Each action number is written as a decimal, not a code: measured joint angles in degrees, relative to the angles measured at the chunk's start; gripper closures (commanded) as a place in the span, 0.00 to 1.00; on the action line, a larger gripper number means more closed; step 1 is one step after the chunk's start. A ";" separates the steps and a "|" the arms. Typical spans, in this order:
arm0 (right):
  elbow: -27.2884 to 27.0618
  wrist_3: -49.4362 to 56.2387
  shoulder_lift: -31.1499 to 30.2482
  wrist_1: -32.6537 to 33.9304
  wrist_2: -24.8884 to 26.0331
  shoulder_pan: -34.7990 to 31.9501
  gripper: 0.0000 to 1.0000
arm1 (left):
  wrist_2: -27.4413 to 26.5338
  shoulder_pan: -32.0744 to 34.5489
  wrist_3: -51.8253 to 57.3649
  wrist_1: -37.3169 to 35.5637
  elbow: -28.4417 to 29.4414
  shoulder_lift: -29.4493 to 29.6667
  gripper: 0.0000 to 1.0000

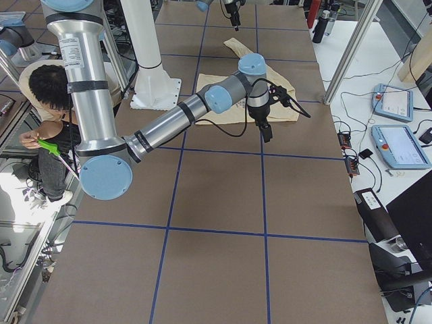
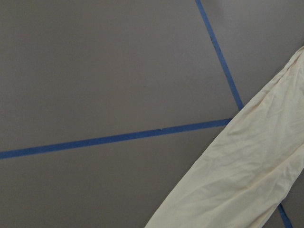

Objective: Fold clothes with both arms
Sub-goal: 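Lower the left gripper onto the other sleeve cuff and grasp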

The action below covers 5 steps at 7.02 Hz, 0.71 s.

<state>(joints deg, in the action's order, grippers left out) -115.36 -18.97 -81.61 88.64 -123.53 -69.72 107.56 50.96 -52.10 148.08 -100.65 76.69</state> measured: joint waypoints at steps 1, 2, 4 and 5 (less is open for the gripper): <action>0.03 0.05 -0.53 -0.72 -0.21 -0.17 0.00 | -1.69 -1.16 -0.80 1.47 2.23 -0.04 0.15; 0.03 0.07 -0.85 -1.00 -0.27 -0.20 0.00 | -2.42 -1.79 -1.06 3.15 4.38 0.03 0.19; -0.05 0.07 -1.29 -1.17 -0.28 -0.24 0.00 | -2.72 -3.08 -1.08 5.01 6.83 0.10 0.35; -0.07 0.07 -1.32 -1.21 -0.23 -0.24 0.00 | -2.74 -4.07 -1.08 5.26 7.21 0.17 0.37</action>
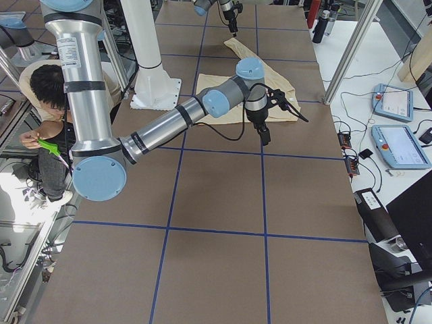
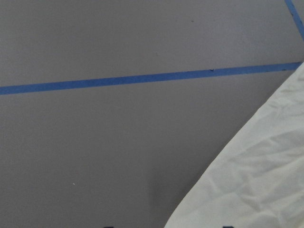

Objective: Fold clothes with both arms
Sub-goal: 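Lower the left gripper onto the other sleeve cuff and grasp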

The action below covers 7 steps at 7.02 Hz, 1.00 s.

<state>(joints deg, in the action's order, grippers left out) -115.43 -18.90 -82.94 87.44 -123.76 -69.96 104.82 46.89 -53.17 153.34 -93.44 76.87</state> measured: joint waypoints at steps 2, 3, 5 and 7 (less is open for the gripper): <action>0.02 0.00 -0.03 -0.06 0.08 -0.01 0.00 | -0.03 -1.47 0.14 0.13 1.09 0.55 0.38; 0.03 0.00 -0.03 -0.07 0.09 -0.01 0.00 | -0.04 -1.70 0.33 0.16 1.51 0.82 0.39; 0.03 0.00 -0.03 -0.07 0.10 0.00 0.00 | 0.01 -2.01 0.56 0.15 1.73 0.91 0.43; 0.03 -0.02 -0.03 -0.07 0.10 0.00 0.00 | 0.01 -2.12 0.67 0.14 1.96 0.92 0.44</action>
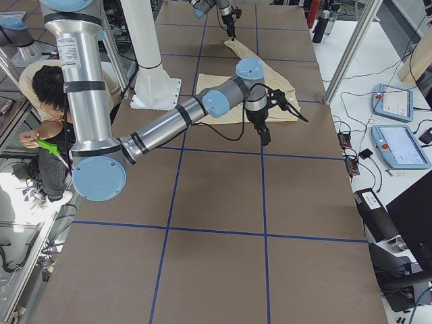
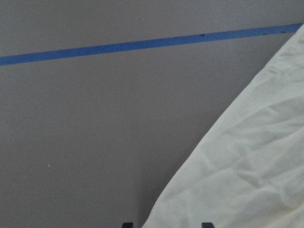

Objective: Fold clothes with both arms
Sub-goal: 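Lower the left gripper onto the other sleeve cuff and grasp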

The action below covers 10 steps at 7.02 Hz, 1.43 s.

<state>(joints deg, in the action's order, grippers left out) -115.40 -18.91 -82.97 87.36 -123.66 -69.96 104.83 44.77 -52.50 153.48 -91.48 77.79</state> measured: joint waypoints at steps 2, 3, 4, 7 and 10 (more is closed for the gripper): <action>0.00 -0.05 0.00 0.00 0.00 0.00 0.00 | -0.06 -0.02 0.15 -0.02 0.38 -0.09 0.44; 0.00 -0.03 0.00 0.00 0.00 0.00 0.00 | -0.06 -0.03 0.42 -0.02 0.54 -0.17 0.50; 0.00 -0.05 0.00 0.00 0.00 0.00 0.00 | -0.07 -0.03 0.72 -0.02 0.68 -0.20 0.71; 0.00 -0.07 0.05 0.00 0.00 0.00 0.00 | -0.07 -0.03 1.32 0.00 0.96 -0.22 1.00; 0.00 -0.08 0.09 0.00 -0.06 0.00 0.00 | 3.93 1.58 4.34 -0.90 -3.33 -1.29 1.00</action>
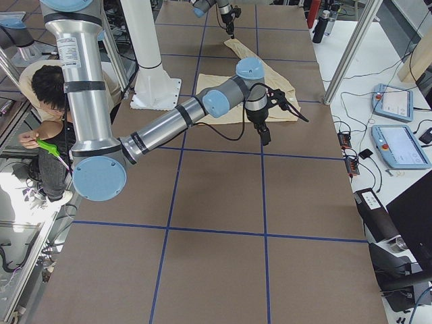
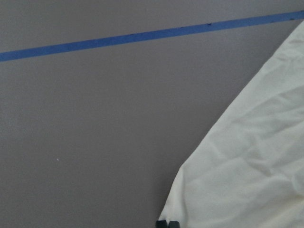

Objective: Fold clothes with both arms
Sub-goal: 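Lower the left gripper onto the other sleeve cuff and grasp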

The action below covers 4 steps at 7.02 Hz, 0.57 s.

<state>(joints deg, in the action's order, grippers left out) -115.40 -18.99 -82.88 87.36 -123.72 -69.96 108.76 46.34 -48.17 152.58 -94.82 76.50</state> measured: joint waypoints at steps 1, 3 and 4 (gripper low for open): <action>0.02 0.00 0.00 0.00 -0.02 0.00 0.00 | 4.28 2.96 1.63 -3.25 -3.69 -0.46 1.00; 0.08 -0.05 -0.01 0.00 -0.03 0.05 0.00 | 8.18 7.47 6.20 -21.94 -13.86 4.30 1.00; 0.08 -0.14 -0.04 0.00 -0.03 0.06 0.00 | 8.55 9.13 8.74 -37.95 -19.09 12.00 1.00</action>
<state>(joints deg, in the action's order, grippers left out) -115.32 -19.12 -82.93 87.36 -123.75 -69.90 117.31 55.48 -39.43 114.62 -113.91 88.50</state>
